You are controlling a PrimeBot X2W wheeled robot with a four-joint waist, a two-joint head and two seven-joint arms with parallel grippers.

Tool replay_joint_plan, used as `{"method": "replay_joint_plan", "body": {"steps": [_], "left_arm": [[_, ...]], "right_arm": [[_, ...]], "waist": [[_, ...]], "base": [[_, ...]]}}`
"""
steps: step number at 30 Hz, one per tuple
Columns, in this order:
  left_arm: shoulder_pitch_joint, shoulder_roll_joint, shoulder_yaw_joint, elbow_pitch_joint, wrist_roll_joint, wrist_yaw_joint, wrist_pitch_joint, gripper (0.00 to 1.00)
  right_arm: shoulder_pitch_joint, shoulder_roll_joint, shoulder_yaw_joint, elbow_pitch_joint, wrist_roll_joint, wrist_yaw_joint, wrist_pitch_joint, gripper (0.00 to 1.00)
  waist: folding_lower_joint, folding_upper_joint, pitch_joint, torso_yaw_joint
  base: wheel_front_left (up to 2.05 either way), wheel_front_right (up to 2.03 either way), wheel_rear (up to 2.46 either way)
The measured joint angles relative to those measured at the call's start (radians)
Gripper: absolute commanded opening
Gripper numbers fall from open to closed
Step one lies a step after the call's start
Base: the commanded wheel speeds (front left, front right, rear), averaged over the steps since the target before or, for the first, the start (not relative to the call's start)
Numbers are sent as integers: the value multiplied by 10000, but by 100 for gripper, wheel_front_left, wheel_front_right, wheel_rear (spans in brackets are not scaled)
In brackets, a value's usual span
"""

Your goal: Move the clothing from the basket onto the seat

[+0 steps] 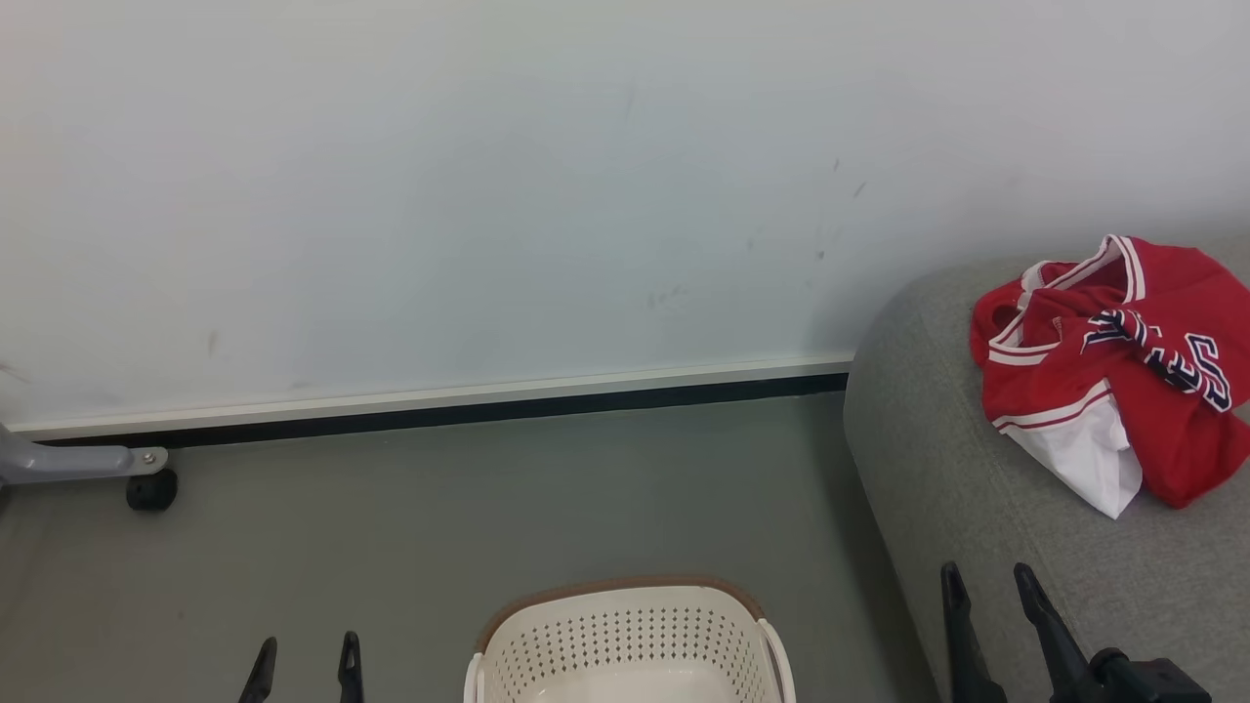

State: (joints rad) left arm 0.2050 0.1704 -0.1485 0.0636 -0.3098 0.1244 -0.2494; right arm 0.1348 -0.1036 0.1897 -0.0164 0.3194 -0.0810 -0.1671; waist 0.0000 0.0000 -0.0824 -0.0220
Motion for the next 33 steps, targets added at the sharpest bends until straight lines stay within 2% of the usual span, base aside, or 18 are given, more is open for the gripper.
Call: {"method": "replay_joint_plan", "body": {"steps": [12,13,25,33], "left_arm": [[-1,-23,81,-107,121,0,2,100],[-1,-23,81,-107,121,0,2,0],[122,-288,92,581,-213,-111,192,0],[25,-372,313,721,-1417,-293,510,0]], "right_arm": [[-1,-8,-94,-257,-12,-86,251,100],[-1,-8,-94,-257,-12,-86,251,0],[216,111,-186,529,362,-29,347,0],[122,171,-456,708,1513,113,583,0]], "waist": [[0,0,86,29],[0,0,86,29],[0,0,135,39],[1,0,202,56]], "base": [[0,0,0],[0,0,0],[0,0,0],[0,0,0]]}}
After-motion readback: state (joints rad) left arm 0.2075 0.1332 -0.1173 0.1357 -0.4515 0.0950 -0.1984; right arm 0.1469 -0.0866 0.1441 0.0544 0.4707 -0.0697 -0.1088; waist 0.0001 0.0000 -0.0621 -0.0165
